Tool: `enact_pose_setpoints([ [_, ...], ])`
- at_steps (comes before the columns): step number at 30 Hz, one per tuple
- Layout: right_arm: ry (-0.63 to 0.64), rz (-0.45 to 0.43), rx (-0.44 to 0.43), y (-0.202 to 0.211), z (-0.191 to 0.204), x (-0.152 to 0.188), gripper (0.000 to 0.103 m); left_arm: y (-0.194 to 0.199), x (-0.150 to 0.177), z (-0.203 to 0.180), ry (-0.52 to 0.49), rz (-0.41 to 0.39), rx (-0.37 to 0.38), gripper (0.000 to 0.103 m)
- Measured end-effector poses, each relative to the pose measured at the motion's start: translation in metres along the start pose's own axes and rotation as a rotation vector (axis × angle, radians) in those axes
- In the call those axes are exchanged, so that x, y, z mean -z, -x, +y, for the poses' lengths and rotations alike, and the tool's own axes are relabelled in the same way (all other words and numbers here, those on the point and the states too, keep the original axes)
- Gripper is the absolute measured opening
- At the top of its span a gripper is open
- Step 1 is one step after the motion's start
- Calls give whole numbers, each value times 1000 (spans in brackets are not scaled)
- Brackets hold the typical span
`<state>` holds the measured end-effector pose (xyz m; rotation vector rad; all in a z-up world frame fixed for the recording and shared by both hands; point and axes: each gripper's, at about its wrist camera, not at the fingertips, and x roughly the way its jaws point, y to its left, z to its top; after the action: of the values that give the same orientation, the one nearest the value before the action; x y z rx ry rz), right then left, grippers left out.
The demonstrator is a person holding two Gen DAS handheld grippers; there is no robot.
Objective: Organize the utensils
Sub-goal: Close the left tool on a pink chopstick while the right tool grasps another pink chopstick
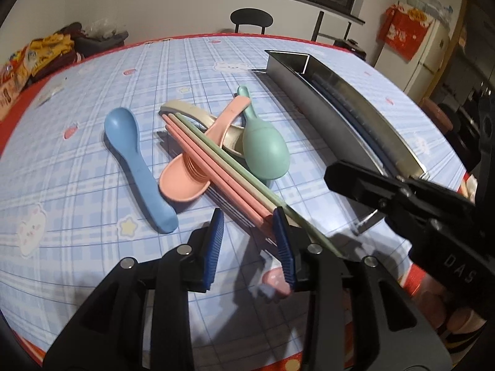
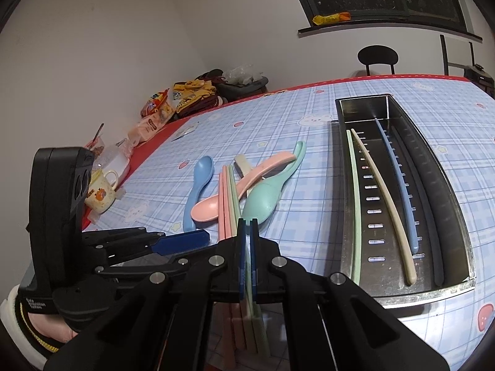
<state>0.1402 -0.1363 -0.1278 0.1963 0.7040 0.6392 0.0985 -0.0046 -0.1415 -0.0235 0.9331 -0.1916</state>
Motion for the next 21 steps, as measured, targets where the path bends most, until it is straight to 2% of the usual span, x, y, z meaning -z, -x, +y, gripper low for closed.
enact_pose_setpoints([
  [11,15,3,-13,1,4,1,3,1,12,13,-14,37,-68,36],
  [16,73,58,-40,-7,14,3,3,5,17,22,-6,27,-63,22],
  [21,159,141,-6,-23,30,6,3,9,22,38,54,14,-29,14],
])
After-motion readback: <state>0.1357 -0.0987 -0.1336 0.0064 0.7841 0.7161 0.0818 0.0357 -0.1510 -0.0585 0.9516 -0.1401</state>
